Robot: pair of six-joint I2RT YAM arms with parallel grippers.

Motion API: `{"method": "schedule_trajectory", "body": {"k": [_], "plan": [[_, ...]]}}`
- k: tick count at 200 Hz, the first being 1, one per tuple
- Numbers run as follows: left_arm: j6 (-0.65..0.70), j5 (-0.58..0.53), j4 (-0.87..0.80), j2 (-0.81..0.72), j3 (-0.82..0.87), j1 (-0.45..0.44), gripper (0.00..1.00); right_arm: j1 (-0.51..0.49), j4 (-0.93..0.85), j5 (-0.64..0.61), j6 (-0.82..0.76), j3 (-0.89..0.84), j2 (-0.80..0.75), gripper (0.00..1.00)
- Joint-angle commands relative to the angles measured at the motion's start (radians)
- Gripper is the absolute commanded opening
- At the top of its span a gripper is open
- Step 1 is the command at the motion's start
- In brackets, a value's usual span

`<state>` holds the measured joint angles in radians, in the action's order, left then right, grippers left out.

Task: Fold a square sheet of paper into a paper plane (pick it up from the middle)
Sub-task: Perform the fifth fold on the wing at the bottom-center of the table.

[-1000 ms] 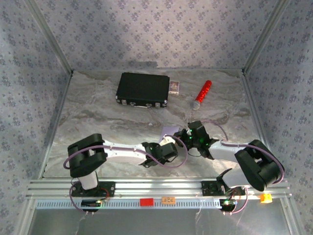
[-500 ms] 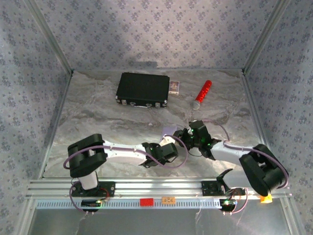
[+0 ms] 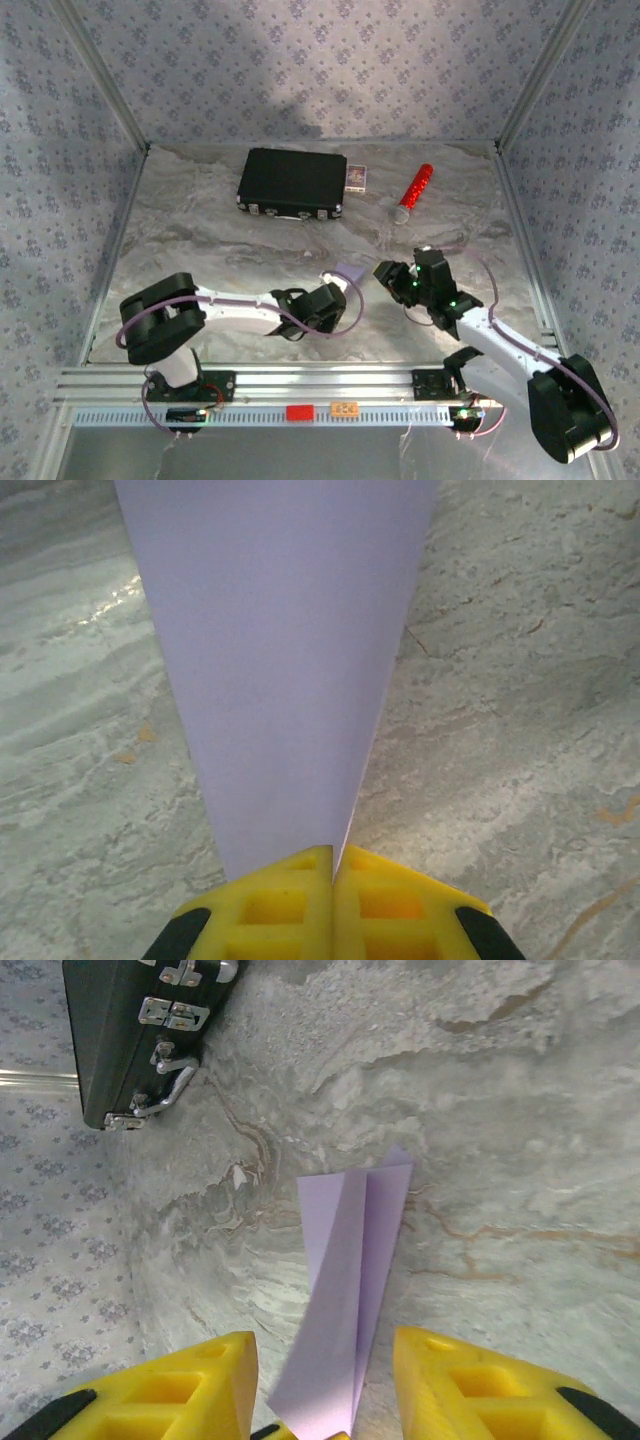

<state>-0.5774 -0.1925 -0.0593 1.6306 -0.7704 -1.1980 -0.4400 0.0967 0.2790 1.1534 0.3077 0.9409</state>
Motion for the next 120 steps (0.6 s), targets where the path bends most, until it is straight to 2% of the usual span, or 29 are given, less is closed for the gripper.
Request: {"method": "schedule_trajectory", "body": {"k": [1, 74, 120], "plan": [[-0.025, 0.135, 0.098, -0.021, 0.023, 0.029, 0.00, 0.011, -0.069, -0.022, -0.022, -0.026, -0.039, 0.43], [-0.081, 0.335, 0.221, 0.015, 0.067, 0.120, 0.00, 0.010, -0.022, 0.018, -0.051, -0.042, -0.048, 0.43], [-0.127, 0.466, 0.332, 0.060, 0.101, 0.178, 0.00, -0.008, 0.056, 0.064, -0.113, -0.033, 0.013, 0.38]]}}
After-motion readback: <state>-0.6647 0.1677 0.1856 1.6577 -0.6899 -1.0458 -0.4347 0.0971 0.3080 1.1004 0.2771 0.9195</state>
